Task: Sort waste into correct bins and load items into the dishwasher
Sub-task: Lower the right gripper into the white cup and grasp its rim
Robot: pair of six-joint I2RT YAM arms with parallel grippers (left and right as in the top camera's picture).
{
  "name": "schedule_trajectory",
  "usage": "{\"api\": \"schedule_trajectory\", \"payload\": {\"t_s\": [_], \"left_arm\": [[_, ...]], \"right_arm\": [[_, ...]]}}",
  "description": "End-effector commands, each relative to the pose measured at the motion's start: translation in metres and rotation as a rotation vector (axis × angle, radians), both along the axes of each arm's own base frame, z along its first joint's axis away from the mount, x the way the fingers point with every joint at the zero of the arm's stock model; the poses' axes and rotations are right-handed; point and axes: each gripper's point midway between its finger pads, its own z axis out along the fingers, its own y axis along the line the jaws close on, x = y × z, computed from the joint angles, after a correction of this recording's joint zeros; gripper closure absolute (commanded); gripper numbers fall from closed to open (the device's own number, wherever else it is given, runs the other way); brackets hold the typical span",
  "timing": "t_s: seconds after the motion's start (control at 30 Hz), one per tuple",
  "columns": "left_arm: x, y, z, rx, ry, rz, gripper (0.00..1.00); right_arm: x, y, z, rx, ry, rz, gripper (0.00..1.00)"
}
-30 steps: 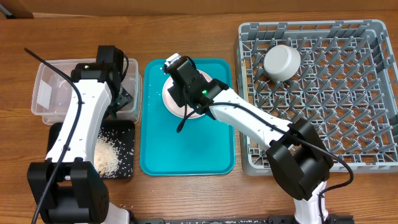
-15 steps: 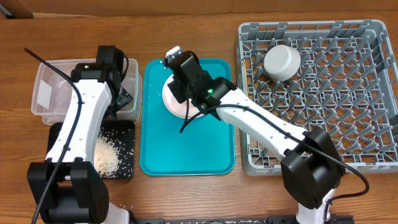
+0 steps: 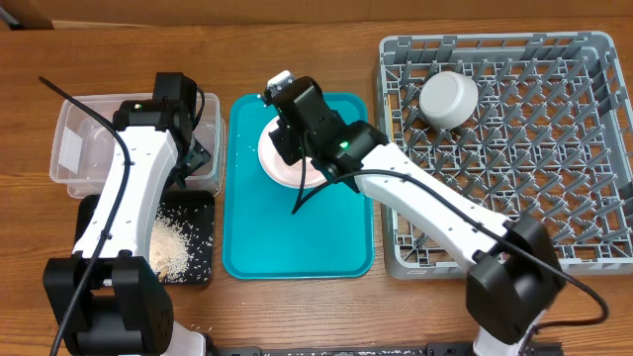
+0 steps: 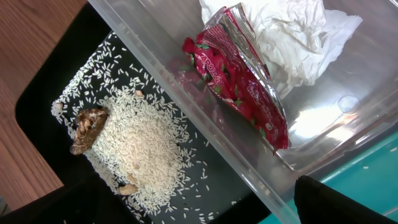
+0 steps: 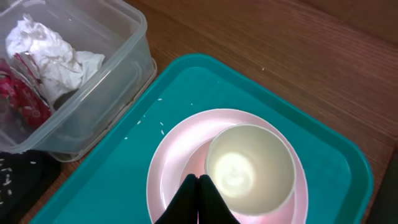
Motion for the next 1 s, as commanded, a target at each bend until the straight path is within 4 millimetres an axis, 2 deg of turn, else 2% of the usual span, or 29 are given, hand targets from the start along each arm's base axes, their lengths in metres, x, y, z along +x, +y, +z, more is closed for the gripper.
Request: {"api": "schedule_trajectory", "payload": {"t_s": [0.0, 0.1, 0.13, 0.17, 0.2, 0.3, 0.8, 0.97], "left_arm": [[0.003, 0.002, 0.002, 0.02, -0.005, 0.003, 0.0], [0.003, 0.002, 0.002, 0.02, -0.005, 0.003, 0.0], [0.003, 0.002, 0.002, 0.02, -0.005, 0.005, 0.0], [0.003, 0.002, 0.002, 0.02, -0.005, 0.006, 0.0], [0.003, 0.002, 0.002, 0.02, -0.005, 0.005, 0.0], [0.003, 0.002, 0.002, 0.02, -0.005, 0.005, 0.0], [0.003, 0.002, 0.002, 0.02, -0.005, 0.005, 0.0], [0.003, 0.002, 0.002, 0.02, -0.005, 0.005, 0.0]], "right_arm": [[0.006, -0.013, 0.047, 0.094, -0.045, -0.059, 0.96], [0.011, -0.014, 0.052, 0.144, -0.038, -0.082, 0.96], [0.011, -0.01, 0.053, 0.166, -0.033, -0.067, 0.86], [0.01, -0.003, 0.055, 0.194, -0.029, -0.037, 0.72], [0.01, 0.002, 0.057, 0.211, -0.03, -0.022, 0.64], [0.015, 0.004, 0.054, 0.214, -0.041, -0.027, 0.63], [0.028, 0.016, -0.028, 0.13, 0.057, -0.034, 0.6], [0.028, 0.017, -0.048, 0.106, 0.084, -0.035, 0.6]]}}
